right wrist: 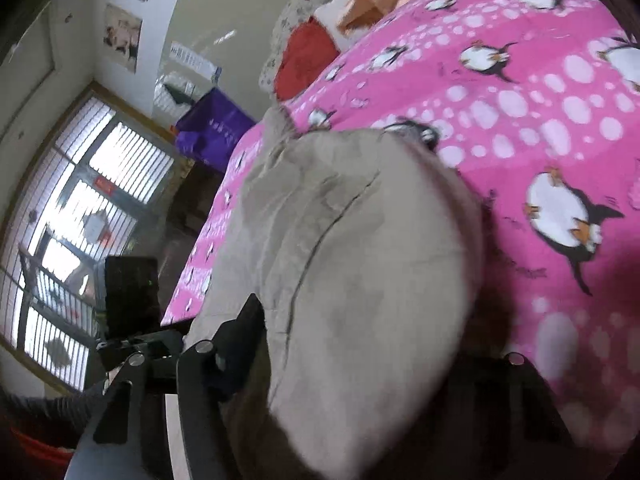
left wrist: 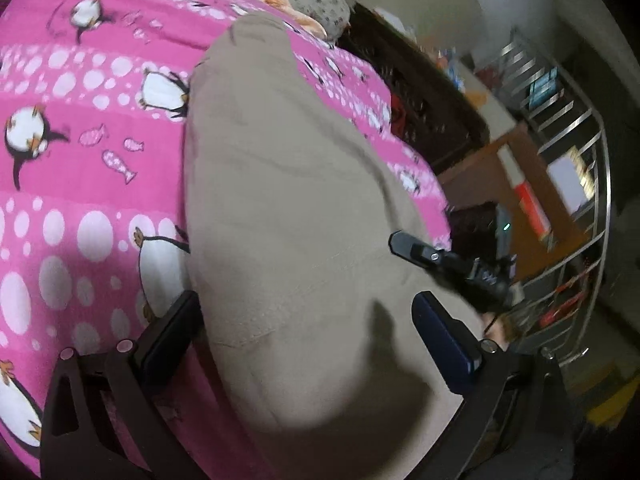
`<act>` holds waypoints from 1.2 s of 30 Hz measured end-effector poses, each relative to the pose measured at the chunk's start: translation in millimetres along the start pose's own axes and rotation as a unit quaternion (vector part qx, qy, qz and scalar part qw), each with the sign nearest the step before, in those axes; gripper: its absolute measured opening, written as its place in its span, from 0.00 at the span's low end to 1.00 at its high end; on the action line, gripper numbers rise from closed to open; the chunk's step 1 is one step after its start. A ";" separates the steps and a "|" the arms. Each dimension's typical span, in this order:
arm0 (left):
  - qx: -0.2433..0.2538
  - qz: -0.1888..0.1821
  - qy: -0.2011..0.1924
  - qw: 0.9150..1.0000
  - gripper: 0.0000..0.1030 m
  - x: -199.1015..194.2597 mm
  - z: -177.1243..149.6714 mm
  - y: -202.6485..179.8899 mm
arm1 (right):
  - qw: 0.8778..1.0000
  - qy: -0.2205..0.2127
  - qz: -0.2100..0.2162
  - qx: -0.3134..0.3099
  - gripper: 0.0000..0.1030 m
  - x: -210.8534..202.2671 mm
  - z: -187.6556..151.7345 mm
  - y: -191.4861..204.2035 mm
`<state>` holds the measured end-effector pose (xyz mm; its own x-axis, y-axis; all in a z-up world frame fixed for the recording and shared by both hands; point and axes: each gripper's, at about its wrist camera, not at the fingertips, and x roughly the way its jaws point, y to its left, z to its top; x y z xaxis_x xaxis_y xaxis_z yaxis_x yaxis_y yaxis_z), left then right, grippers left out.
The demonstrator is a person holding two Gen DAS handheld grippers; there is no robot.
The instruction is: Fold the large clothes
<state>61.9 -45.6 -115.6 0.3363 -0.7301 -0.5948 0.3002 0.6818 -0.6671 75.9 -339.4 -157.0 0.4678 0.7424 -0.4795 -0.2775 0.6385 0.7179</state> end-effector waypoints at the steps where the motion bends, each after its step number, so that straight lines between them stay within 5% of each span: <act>1: -0.002 -0.002 -0.001 1.000 1.00 0.1 -0.1 -0.5 | 1.000 -0.002 -0.002 0.007 0.60 -1.0 0.2 -1.9; 5: -0.006 -0.030 -0.020 0.999 0.95 -5.4 -7.2 -5.0 | 1.000 0.009 -0.016 -0.009 0.60 5.2 -1.4 5.1; 7: -0.009 -0.035 -0.035 0.999 0.77 -7.7 -9.6 -4.2 | 1.000 0.011 -0.018 -0.017 0.55 4.9 -4.9 6.8; 9: -0.031 -0.026 -0.044 0.998 0.30 -10.5 -11.9 6.4 | 1.000 0.007 -0.010 -0.007 0.46 2.9 -6.5 3.8; 12: -0.047 -0.033 -0.041 0.998 0.19 -11.9 -8.9 14.8 | 1.000 0.004 -0.002 0.006 0.31 1.3 -7.2 4.8; 15: -0.035 -0.035 -0.040 0.998 0.14 -17.3 -3.5 8.2 | 1.000 -0.008 0.004 0.009 0.19 -2.4 -4.5 17.5; 25: -0.035 -0.033 -0.114 0.992 0.13 -114.0 29.4 26.0 | 0.998 -0.033 0.045 -0.021 0.16 32.4 25.3 105.0; 31: -0.028 0.026 -0.136 0.990 0.18 -168.6 54.5 65.2 | 0.995 -0.019 0.086 -0.040 0.16 98.1 44.5 149.4; 36: -0.046 0.089 -0.096 0.990 0.27 -140.7 54.3 104.7 | 0.997 0.022 0.069 -0.011 0.19 152.3 45.5 129.6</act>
<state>94.5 131.0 -77.3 0.5424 -0.5701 -0.6170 0.1418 0.7861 -0.6016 149.3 -152.8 -114.1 0.3871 0.8310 -0.3995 -0.3553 0.5342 0.7671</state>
